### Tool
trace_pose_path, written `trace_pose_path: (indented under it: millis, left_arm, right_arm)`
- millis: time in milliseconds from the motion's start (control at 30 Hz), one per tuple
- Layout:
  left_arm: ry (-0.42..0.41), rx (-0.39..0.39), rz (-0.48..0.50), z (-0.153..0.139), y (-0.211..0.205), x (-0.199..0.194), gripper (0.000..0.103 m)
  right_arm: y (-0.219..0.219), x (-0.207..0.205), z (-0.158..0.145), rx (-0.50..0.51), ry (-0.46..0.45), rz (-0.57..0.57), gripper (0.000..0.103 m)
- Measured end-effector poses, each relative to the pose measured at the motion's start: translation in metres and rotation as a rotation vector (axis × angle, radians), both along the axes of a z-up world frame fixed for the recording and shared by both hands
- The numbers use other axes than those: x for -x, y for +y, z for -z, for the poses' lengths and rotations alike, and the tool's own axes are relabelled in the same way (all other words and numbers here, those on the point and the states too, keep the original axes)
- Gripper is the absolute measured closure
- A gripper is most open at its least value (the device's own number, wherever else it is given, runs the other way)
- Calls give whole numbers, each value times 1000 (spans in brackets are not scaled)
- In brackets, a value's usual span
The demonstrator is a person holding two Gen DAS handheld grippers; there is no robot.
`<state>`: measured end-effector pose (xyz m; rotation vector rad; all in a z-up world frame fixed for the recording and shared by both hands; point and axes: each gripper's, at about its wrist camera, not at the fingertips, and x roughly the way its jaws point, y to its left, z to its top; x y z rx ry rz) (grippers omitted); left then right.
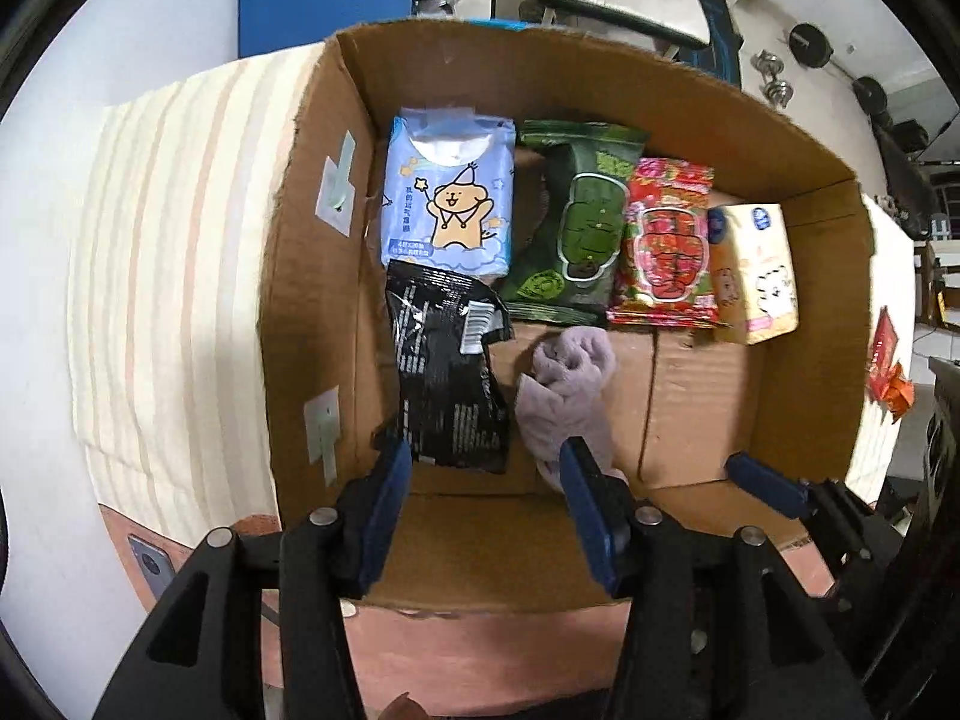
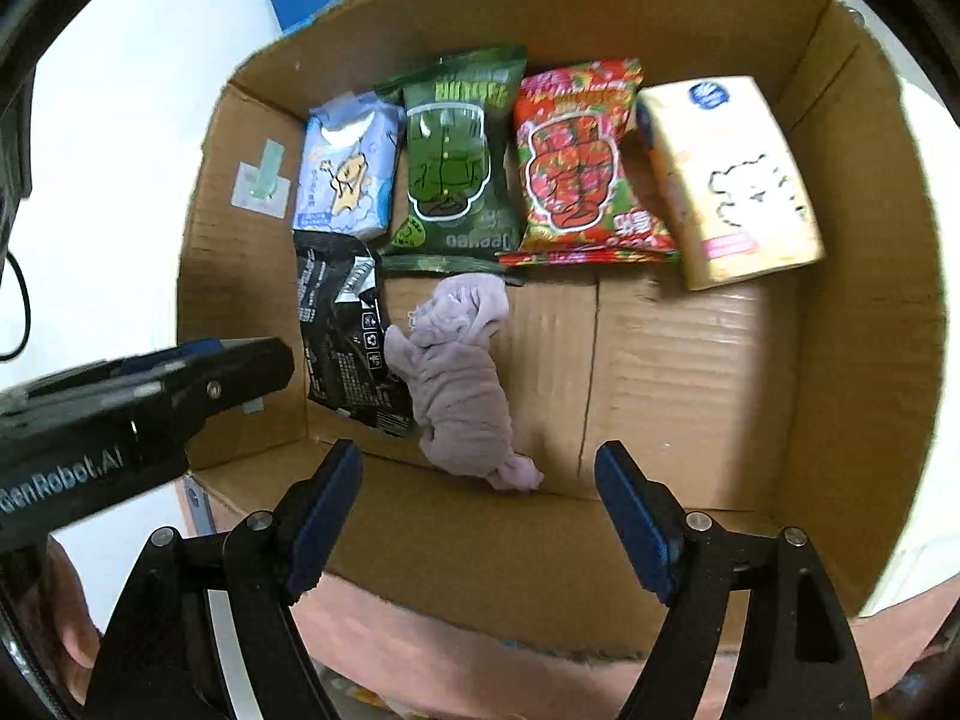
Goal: Organize soft objects
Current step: 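Drop the black bag and lilac cloth into the box, open both tools, then grasp the red packet with the left tool while the right tool grasps the orange bag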
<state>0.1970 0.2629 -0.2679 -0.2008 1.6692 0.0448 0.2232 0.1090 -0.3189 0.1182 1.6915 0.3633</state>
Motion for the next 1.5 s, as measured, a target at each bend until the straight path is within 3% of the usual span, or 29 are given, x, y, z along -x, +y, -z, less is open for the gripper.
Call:
trace_pose_path:
  millis: [33,133,300,333,567,967,1133,1267,1367,1500]
  left_arm:
    - [-9,7,-2,-3,0,2,51]
    - [-42,-3,-3,-14,1,1,0]
    - [-92,-52,4,-26,-7,3,0]
    - [-100,-50,0,-28,-8,5,0]
    - [-206,-84,-28,-53,-17,26,0]
    - [-385,-174,-30,-112,-58,56,0]
    - [-496,-249,24,-140,-101,53,0]
    - [-536,-245,114,-149,-156,37,0]
    - [-512,-186,174,-142,-205,16,0]
    - [-428,-49,272,-113,-282,-21,0]
  right_arm:
    - [-9,2,-10,9,-6,-2,20]
    - [-19,3,-28,25,-39,-2,13]
    - [-26,11,-51,113,-127,-10,7]
    - [-26,11,-53,124,-139,-11,1]
    - [-34,21,-65,160,-225,-3,0]
    - [-64,47,-111,53,-285,-11,0]
    - [-111,53,-141,62,-389,67,0]
    - [-173,48,-163,94,-458,175,0]
    - [-229,40,-165,90,-431,256,0]
    - [-312,30,-150,110,-386,336,0]
